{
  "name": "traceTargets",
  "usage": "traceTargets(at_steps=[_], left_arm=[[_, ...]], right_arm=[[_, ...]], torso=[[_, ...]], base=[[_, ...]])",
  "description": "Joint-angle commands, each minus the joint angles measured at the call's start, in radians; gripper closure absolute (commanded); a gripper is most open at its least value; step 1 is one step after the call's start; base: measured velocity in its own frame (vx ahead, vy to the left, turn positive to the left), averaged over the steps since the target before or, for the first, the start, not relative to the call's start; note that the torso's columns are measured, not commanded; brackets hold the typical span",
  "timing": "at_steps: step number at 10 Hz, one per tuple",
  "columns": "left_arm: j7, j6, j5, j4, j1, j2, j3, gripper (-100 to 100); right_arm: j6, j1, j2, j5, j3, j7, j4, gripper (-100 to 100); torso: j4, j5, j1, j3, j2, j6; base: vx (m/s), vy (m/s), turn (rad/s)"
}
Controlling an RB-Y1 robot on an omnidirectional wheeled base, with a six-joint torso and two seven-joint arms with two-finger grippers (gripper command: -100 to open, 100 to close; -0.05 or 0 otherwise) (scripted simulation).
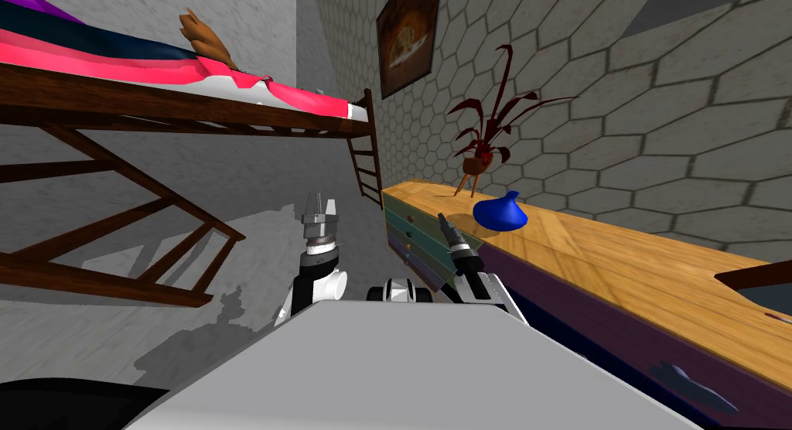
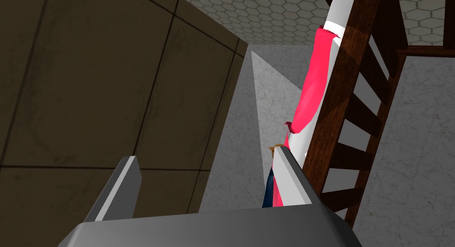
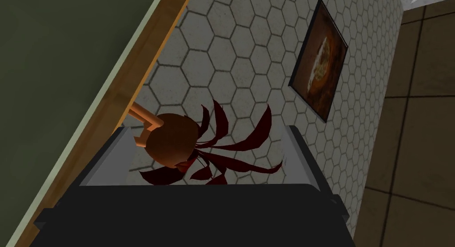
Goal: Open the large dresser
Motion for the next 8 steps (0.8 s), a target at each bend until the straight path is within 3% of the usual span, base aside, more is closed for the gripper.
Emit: traceTargets(at_steps=[1,4,5,6,7,8], left_arm=[[0.0,0.0,0.0,0.0,0.0,0.0,0.0,0],[0.0,0.0,0.0,0.0,0.0,0.0,0.0,0],[0.0,0.0,0.0,0.0,0.0,0.0,0.0,0],[0.0,0.0,0.0,0.0,0.0,0.0,0.0,0],[0.0,0.0,0.0,0.0,0.0,0.0,0.0,0],[0.0,0.0,0.0,0.0,0.0,0.0,0.0,0]], right_arm=[[0.037,-0.011,0.002,0.058,0.013,0.028,0.029,-100],[0.11,-0.034,-0.002,0.149,0.036,0.075,0.073,-100],[0.11,-0.034,-0.002,0.157,0.036,0.075,0.073,-100],[0.148,-0.047,-0.004,0.199,0.047,0.1,0.097,-100],[0.148,-0.047,-0.004,0.207,0.047,0.1,0.097,-100],[0.186,-0.059,-0.005,0.244,0.058,0.124,0.123,-100]], torso=[[-0.002,-0.001,0.0,-0.002,-0.003,-0.001],[-0.003,-0.001,-0.002,-0.005,-0.009,-0.001],[-0.002,-0.001,-0.001,-0.004,-0.006,0.0],[-0.002,-0.001,-0.003,-0.004,-0.007,-0.001],[-0.004,-0.002,-0.003,-0.006,-0.01,-0.002],[-0.002,-0.001,-0.003,-0.005,-0.007,0.0]], base=[[0.02,0.043,-0.005],[0.019,0.061,-0.004],[0.028,0.046,-0.024],[0.019,0.066,-0.011],[0.015,0.058,0.017],[0.031,0.058,-0.011]])
